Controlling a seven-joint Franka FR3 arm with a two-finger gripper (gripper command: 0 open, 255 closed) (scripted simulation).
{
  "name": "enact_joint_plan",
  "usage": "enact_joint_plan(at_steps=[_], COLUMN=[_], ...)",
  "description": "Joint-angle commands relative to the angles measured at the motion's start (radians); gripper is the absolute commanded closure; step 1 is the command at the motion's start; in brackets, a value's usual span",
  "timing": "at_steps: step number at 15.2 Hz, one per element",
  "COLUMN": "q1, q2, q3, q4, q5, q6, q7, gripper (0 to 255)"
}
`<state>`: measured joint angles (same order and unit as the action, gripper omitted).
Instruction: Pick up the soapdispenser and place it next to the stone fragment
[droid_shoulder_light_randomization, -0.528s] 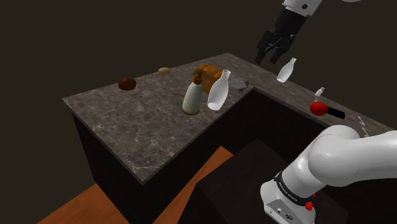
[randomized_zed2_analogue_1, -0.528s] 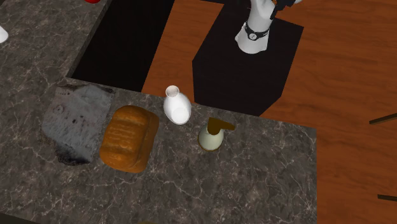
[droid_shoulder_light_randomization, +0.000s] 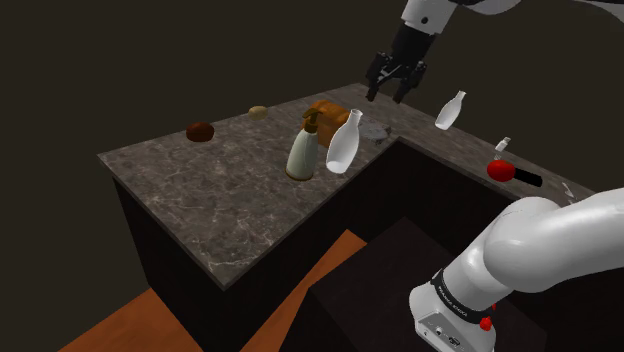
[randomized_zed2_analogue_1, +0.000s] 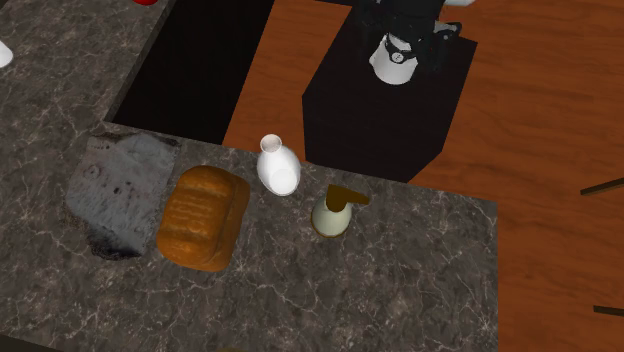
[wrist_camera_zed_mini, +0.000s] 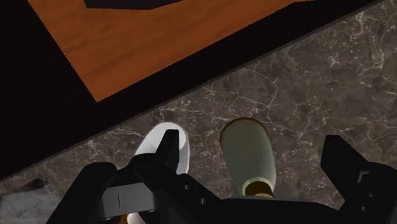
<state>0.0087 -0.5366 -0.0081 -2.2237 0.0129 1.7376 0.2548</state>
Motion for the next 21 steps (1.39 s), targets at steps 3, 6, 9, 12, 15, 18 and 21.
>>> enact_joint_plan(at_steps=[3,6,9,12,15,18,21], q1=[-0.01,-0.016,-0.022,-0.027,-0.03,-0.032,-0.031], q2=[0.15,0.266,0.382,0.5,0.62,0.704,0.712], q3=[0.018,0.026,0.03,0.03,0.026,0.022,0.022], q4=[0.065,0.127,0.2,0.285,0.38,0.455,0.425], q5=[0.014,0.02,0.025,0.029,0.034,0.038,0.039], q6=[0.071,0.114,0.148,0.171,0.185,0.188,0.226], q7=[0.082,0.139,0.193,0.245,0.294,0.325,0.325], gripper=[0,0,0,0,0,0,0])
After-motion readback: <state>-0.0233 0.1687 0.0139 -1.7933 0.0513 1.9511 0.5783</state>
